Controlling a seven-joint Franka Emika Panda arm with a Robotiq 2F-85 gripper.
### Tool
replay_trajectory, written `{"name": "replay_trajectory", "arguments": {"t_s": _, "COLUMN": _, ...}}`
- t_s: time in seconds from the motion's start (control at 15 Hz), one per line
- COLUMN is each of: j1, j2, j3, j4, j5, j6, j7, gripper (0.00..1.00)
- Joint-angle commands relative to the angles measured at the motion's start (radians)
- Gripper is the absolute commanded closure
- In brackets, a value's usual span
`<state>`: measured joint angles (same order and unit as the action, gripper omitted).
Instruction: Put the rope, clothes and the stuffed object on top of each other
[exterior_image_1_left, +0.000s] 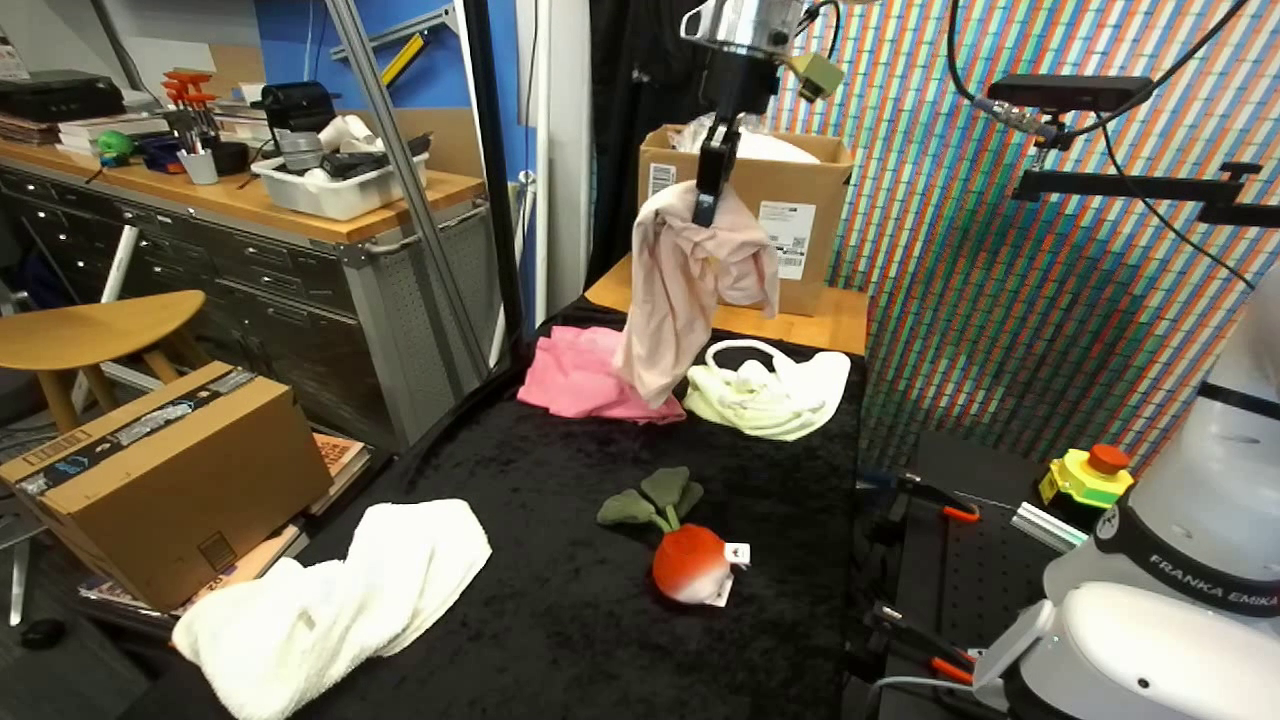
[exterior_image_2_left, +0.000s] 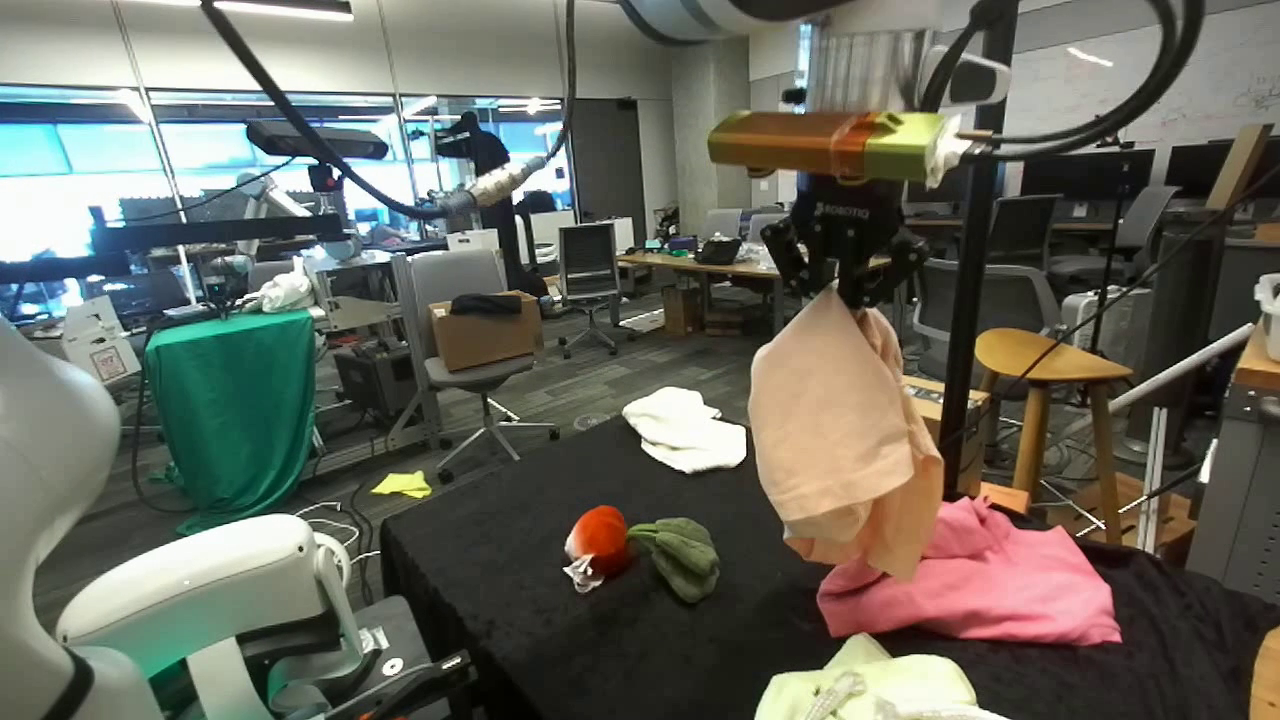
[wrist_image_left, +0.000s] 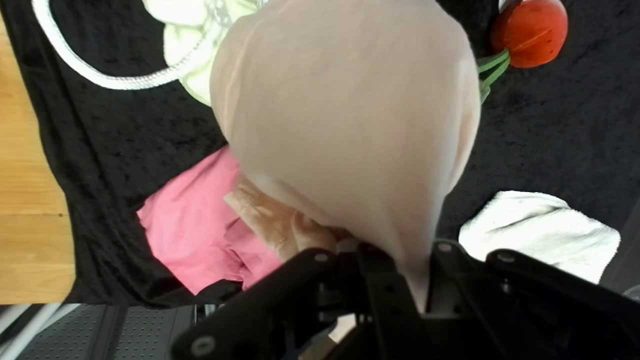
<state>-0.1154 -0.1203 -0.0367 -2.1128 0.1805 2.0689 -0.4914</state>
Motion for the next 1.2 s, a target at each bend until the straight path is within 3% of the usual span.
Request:
{"name": "replay_trajectory", "arguments": {"t_s": 0.0, "j1": 0.003, "j2": -0.101, "j3": -0.077, "j4": 0.008, "j5": 0.011, "j6": -0.138, "j7": -0.016, "gripper": 0.97}}
{"name": "replay_trajectory", "arguments": {"t_s": 0.53, "j1": -0.008, "j2": -0.167, "j3": -0.17, "j4": -0.011, "j5": -0.026, "j6": -0.359, "j7": 0.002, "gripper": 0.97}}
{"name": "replay_trajectory", "arguments": {"t_s": 1.13, "j1": -0.049, "j2": -0.068, "j3": -0.222, "j4": -0.024, "j5": -0.028, "j6": -0.309, "j7": 0.043, "gripper": 0.97}}
